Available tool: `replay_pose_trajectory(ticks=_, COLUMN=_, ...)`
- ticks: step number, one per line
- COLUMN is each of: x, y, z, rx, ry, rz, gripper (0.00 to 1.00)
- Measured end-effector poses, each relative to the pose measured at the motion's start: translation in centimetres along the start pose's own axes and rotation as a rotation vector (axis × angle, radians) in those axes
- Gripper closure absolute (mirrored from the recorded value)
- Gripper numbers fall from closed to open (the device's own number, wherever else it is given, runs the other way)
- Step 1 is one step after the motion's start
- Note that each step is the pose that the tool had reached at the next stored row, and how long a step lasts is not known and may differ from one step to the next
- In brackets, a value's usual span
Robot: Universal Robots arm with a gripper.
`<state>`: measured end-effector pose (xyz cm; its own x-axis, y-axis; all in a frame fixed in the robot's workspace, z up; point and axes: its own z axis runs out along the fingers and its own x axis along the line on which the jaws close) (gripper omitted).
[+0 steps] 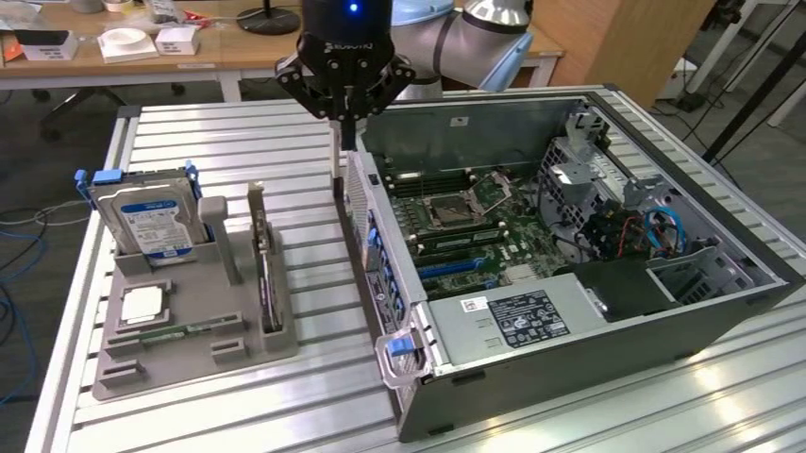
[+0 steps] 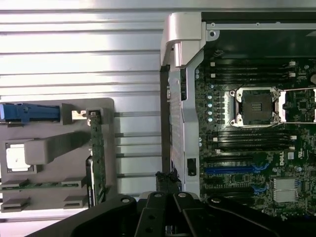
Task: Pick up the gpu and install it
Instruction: 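Reach for the gpu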
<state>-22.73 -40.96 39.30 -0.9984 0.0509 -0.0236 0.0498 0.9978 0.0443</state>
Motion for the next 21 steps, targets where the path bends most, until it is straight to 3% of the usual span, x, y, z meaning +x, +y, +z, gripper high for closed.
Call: replay_pose_trajectory(ticks=21, x=4.0, y=-1.88, z=-0.17, rx=0.0001, ry=0.0000, rz=0.000, gripper=0.89)
